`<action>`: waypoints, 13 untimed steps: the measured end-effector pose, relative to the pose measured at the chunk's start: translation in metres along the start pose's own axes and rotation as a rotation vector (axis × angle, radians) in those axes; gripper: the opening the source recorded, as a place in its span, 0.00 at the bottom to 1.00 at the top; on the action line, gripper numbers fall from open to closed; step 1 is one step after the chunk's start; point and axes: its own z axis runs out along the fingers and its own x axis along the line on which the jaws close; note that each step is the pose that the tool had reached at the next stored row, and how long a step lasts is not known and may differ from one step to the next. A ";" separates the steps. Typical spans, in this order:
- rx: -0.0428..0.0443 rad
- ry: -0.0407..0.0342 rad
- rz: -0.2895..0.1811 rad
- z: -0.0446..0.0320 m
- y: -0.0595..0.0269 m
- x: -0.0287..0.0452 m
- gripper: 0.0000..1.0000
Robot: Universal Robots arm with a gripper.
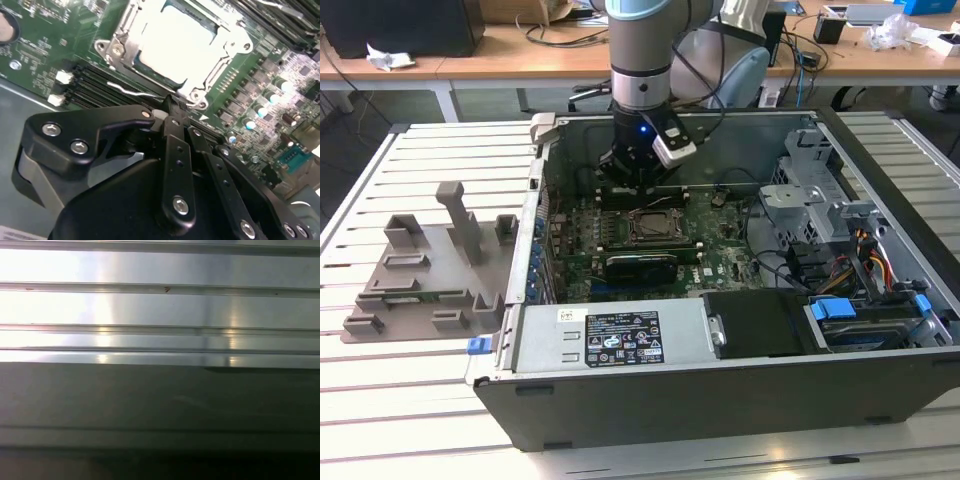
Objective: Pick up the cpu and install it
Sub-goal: 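Install the first cpu locking lever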
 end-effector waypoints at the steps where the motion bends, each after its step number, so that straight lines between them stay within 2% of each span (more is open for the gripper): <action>1: -0.0002 0.0002 0.000 0.0002 0.0000 -0.0030 0.11; 3: -0.0002 0.0011 0.000 0.0007 -0.0001 -0.0093 0.11; 13: 0.0033 0.0034 -0.001 0.0063 -0.0002 -0.0245 0.11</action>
